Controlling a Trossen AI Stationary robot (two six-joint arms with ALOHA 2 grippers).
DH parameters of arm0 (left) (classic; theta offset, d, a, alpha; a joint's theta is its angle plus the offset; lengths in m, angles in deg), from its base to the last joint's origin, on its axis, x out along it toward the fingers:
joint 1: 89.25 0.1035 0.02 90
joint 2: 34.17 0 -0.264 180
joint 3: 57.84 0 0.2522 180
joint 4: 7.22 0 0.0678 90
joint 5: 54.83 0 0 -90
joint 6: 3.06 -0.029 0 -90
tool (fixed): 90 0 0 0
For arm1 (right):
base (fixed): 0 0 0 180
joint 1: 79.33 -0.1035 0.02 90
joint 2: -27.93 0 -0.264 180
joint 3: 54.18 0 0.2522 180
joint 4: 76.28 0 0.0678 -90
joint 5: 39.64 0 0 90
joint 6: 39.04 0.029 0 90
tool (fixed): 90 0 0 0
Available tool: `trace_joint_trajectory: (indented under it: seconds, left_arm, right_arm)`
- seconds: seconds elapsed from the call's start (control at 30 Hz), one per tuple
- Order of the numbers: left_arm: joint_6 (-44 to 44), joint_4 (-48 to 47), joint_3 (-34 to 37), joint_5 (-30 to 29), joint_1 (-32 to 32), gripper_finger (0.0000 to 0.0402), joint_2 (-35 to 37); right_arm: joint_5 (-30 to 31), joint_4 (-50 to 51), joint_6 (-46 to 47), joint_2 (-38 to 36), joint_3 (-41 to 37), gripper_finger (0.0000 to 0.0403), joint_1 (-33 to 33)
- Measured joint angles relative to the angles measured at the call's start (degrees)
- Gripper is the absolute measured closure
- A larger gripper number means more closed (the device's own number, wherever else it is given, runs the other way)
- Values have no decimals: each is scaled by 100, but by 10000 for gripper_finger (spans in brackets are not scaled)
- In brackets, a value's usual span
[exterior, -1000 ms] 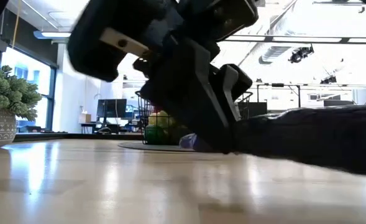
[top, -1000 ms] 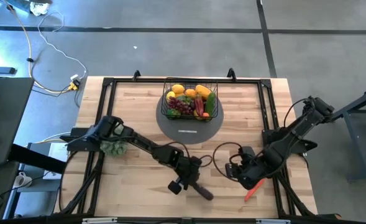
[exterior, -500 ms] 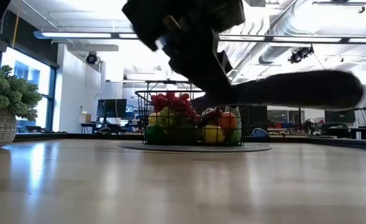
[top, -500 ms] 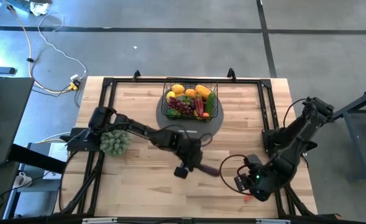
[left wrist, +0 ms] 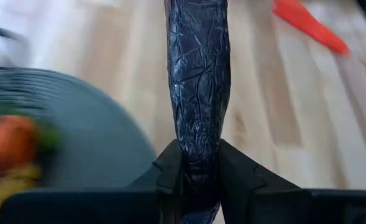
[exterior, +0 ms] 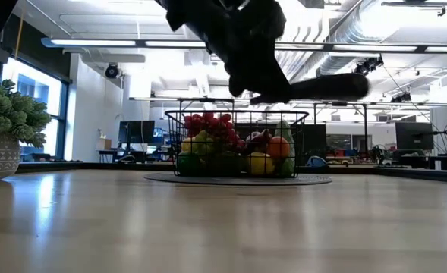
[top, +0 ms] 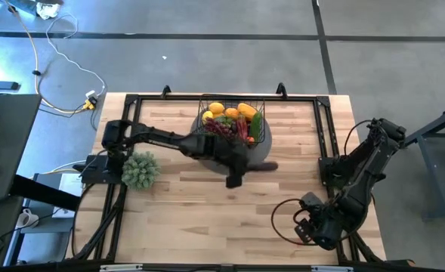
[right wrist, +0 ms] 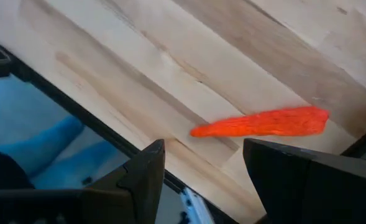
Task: Build produce basket
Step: Put the violet eggplant into the wire basket
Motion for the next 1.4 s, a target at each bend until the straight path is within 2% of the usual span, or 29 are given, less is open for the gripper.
trace_joint_trajectory:
  seconds: [0.37,0.53,0.67,0.83,1.0,1.2,1.4]
  left_arm:
    - [1002,482,0,-2150,504,346,556]
    - [2038,478,0,-3064,679,346,575]
    - [2980,505,0,-3447,777,343,530]
    - [3799,445,2,-3420,893,342,309]
    - [4134,469,4,-3317,918,342,41]
    - [4362,564,4,-3379,932,342,-208]
    - [4580,613,7,-3100,1037,342,-323]
  right_arm:
    - [-122,119,-871,0,0,203,-11]
    - [-145,210,-885,-1,0,203,-11]
    - [-240,350,-885,0,0,203,-11]
    - [-268,467,-885,-2,0,203,-11]
    - [-270,467,-992,0,0,203,-11]
    - [-246,489,-2251,17,0,203,-11]
    - [-264,476,-3018,20,0,203,-11]
